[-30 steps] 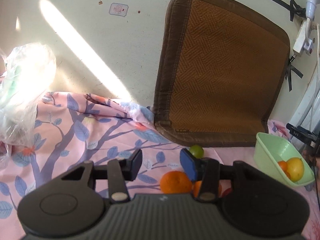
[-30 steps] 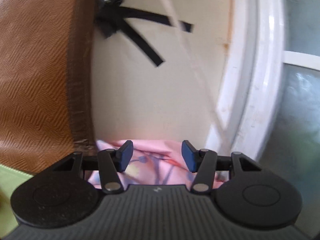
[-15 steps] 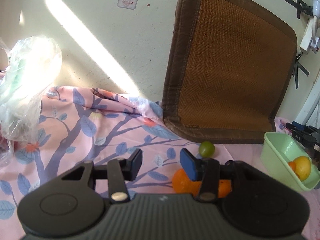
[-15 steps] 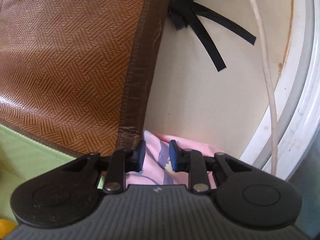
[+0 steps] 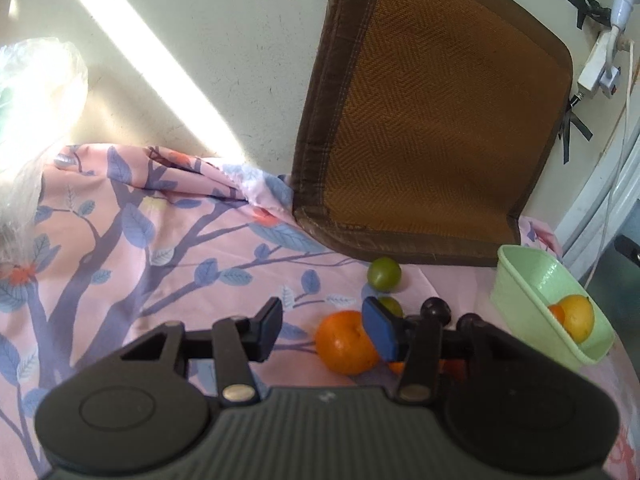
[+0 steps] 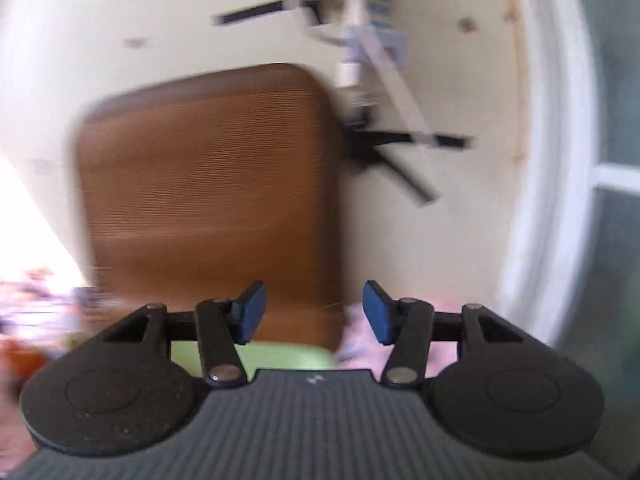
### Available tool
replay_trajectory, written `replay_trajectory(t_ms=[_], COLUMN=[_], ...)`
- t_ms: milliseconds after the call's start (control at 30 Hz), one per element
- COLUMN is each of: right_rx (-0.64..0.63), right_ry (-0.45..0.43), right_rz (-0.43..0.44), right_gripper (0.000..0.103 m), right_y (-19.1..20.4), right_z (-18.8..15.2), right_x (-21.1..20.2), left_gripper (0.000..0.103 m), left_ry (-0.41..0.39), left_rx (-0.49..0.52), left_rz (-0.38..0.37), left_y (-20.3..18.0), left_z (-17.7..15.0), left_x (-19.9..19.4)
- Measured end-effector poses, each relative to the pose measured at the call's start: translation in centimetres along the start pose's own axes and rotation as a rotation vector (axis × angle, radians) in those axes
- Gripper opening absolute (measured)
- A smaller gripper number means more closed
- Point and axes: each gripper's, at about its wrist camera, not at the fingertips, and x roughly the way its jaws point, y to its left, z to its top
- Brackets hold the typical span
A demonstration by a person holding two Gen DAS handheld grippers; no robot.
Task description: Organize fruits
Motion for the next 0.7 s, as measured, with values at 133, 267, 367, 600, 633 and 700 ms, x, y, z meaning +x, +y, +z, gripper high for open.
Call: replay_trajectory(t_ms=[133,267,367,600,633,700], right_rx=[-0.068,-0.165,-0.150,-0.157,-0.177,-0.223], right_ry=[0.102,0.196,0.247,0.323,0.318,0.329], right_rz=[0.275,0.432,0.454,0.469,0.455,0.429], right_gripper=[0.042,0.036,0.036,0.040,0.042,0.042], right_y=[7.3,14.4,17.1,19.5,19.8,19.9], right_z=[-2.1,-3.9,-4.4,-4.9,-5.1,-5.5], right_x=[-0.2,1.9,3.7,7.6,7.7,8.3], left_gripper=[0.052,0.052,0.052,0.053,0.055,0.060], left_ry=[0.009,0.001,-0.018,0.020,0.023,0.020], left_rx=[-0.008,0.011,-0.006,-0.070,-0.067,-0.068], left_rz=[-0.031,-0.031,-0.053,-0.122,-0.132,-0.146], left_y=[-0.2,-0.5,0.0,0.9,0.9,0.8], left_z=[-0.2,-0.3,-0.3,-0.6,-0.7,-0.8], left_x=[0.8,0.5,-0.2,0.6,0.7,0.7])
